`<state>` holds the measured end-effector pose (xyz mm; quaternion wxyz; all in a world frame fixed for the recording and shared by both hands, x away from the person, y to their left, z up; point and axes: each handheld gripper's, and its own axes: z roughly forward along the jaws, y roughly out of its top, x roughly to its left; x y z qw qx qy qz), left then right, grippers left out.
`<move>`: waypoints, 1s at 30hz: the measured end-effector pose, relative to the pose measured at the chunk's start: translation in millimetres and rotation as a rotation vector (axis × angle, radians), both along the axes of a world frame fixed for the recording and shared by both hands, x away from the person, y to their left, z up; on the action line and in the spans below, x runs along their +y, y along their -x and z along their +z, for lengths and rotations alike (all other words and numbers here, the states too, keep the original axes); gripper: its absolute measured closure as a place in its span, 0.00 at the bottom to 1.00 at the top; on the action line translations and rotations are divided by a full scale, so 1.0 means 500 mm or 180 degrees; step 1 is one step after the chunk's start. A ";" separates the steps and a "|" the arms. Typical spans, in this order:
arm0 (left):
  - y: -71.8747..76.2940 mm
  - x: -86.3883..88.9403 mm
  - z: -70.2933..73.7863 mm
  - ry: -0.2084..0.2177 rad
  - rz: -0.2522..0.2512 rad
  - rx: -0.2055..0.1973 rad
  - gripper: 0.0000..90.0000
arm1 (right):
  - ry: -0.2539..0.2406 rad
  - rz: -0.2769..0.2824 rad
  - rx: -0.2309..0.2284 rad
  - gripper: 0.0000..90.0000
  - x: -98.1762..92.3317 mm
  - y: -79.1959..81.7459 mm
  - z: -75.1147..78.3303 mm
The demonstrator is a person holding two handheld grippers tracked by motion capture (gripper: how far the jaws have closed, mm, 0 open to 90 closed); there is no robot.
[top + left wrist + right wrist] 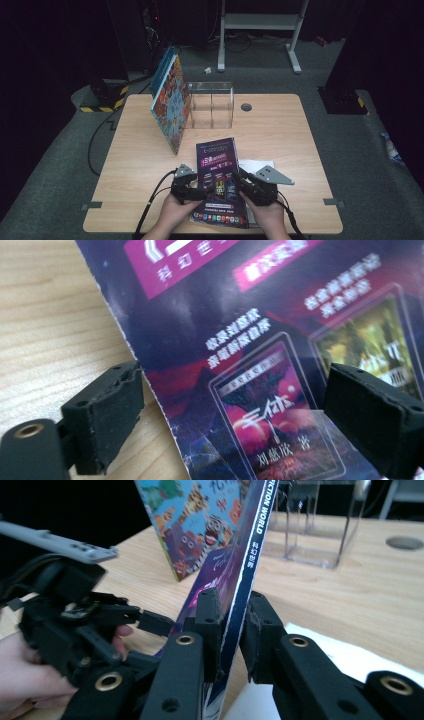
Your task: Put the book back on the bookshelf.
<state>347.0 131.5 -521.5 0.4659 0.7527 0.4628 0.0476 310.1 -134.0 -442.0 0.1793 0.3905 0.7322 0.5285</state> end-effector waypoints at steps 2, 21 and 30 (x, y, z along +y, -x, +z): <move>-0.002 0.003 -0.003 0.0084 -0.0042 0.0015 0.09 | -0.0007 0.0055 -0.0079 0.88 0.002 0.006 0.002; -0.003 0.030 -0.004 0.0209 0.0150 0.0104 0.70 | -0.0248 0.0236 -0.0185 0.91 0.003 0.020 0.011; 0.023 0.049 0.023 0.0130 0.0245 -0.0301 0.97 | -0.0382 0.0220 -0.0286 0.93 0.000 0.022 0.030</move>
